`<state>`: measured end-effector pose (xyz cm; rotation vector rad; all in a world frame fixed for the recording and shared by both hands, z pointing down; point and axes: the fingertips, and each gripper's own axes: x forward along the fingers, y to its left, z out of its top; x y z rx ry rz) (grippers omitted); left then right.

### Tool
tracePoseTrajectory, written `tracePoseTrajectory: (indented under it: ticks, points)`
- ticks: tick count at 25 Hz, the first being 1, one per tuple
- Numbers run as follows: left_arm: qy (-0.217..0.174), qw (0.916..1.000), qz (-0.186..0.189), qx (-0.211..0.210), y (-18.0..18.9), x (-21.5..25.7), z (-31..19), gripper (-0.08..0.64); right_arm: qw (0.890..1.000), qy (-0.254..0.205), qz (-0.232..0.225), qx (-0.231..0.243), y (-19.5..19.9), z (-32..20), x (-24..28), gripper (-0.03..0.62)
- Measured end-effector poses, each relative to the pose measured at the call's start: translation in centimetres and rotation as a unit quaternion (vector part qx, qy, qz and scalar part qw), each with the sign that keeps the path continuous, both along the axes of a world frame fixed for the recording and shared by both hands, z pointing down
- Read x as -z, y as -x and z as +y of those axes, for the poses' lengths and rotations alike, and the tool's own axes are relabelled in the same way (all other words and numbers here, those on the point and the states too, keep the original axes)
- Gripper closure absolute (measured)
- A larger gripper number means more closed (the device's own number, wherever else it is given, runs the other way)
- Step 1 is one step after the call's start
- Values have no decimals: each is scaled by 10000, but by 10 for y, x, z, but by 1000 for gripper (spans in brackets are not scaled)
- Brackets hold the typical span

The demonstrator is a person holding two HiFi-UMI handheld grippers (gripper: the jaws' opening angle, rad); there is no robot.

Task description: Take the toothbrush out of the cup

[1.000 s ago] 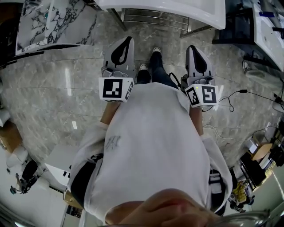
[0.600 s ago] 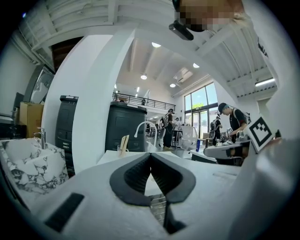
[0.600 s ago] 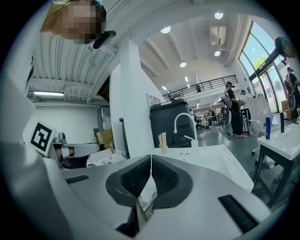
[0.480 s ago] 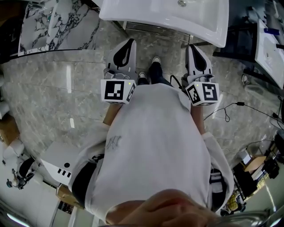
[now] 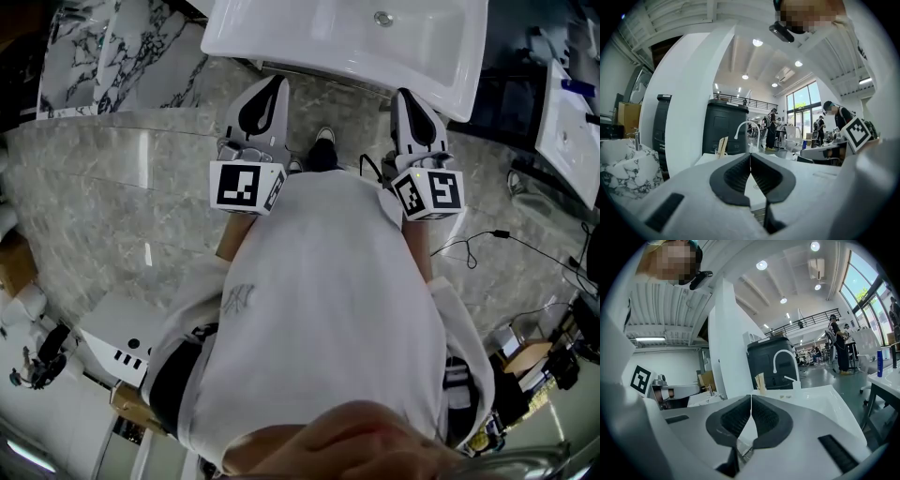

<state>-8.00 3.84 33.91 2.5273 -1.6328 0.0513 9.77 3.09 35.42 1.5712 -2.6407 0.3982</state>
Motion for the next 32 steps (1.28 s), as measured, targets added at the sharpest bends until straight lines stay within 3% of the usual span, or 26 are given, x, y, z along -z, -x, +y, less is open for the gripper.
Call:
tracePoseTrajectory:
  ticks: [10, 32]
  points:
    - [-90, 9998, -91, 125, -17, 6, -20, 545, 9999, -5, -142, 7, -23, -23, 2, 577]
    - [-111, 9996, -112, 239, -17, 9, -13, 545, 9997, 108, -222, 73, -20, -20, -4, 577]
